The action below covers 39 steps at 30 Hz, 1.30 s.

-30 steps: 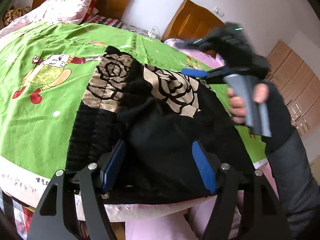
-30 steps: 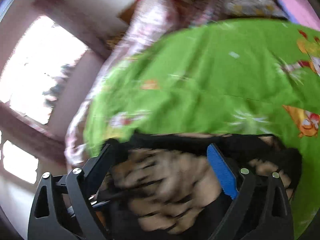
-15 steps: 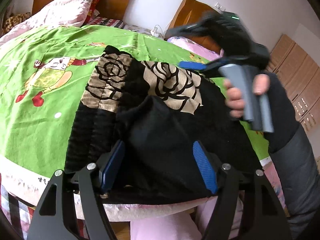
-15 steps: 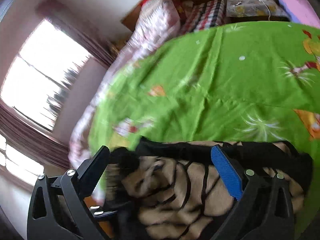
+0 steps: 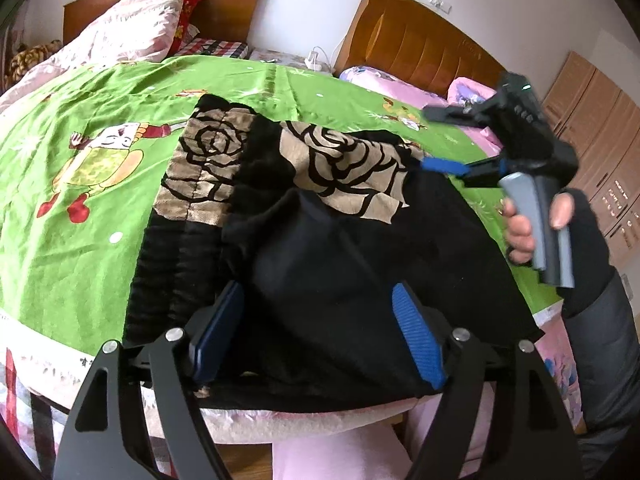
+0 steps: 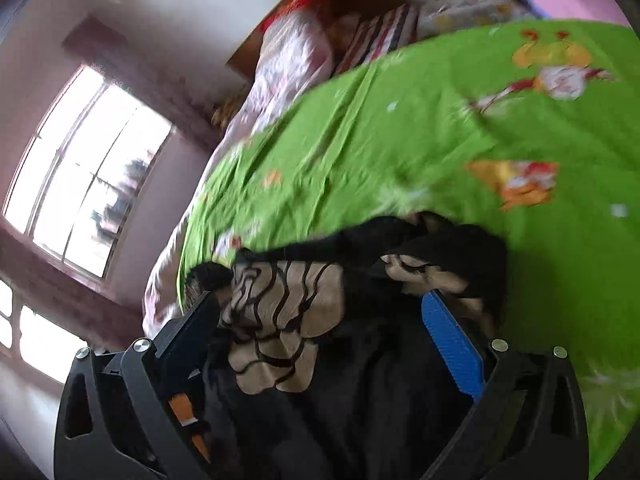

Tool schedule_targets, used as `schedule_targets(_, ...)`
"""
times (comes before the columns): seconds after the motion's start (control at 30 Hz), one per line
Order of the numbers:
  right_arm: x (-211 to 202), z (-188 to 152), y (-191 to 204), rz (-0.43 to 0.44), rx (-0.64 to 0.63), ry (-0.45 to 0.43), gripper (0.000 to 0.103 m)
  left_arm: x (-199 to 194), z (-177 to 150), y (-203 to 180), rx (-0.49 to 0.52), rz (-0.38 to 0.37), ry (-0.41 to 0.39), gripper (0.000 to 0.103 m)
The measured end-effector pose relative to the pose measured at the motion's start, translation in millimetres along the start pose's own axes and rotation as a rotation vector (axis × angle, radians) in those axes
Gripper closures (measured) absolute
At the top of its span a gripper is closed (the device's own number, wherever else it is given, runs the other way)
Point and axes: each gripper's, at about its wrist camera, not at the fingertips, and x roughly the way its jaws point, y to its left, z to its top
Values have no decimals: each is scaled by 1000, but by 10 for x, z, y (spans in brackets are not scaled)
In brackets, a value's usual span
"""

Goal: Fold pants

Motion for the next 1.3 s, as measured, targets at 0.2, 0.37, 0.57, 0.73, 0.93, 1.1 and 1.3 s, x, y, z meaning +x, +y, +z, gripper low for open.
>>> schedule_targets(0.2, -614, -805, 561, 165, -156, -27, 4, -172, -42, -217, 50, 41, -44, 12)
schedule_targets(0.37, -450, -1350, 439, 115, -133, 69, 4, -63, -151, -346, 132, 139, -1, 10)
schedule_targets(0.57, -1051, -1450, 290, 18, -49, -214, 4, -179, -310, -481, 214, 243, -7, 10)
schedule_targets(0.73, -1578, -1847, 554, -95, -130, -382, 4, -478, -424, -557, 181, 332, -112, 2)
schedule_targets(0.93, -1856, -2455, 894, -418, -304, -529, 4, -629, -501, -859, 179, 500, -260, 2)
schedule_targets(1.1, -1595, -2677, 958, -491, -314, -491, 4, -599, -574, -995, 134, 525, -272, 2)
schedule_targets(1.3, -1176, -2758, 1052, -539, -419, -414, 4, -575, -720, -1078, 133, 526, -293, 2)
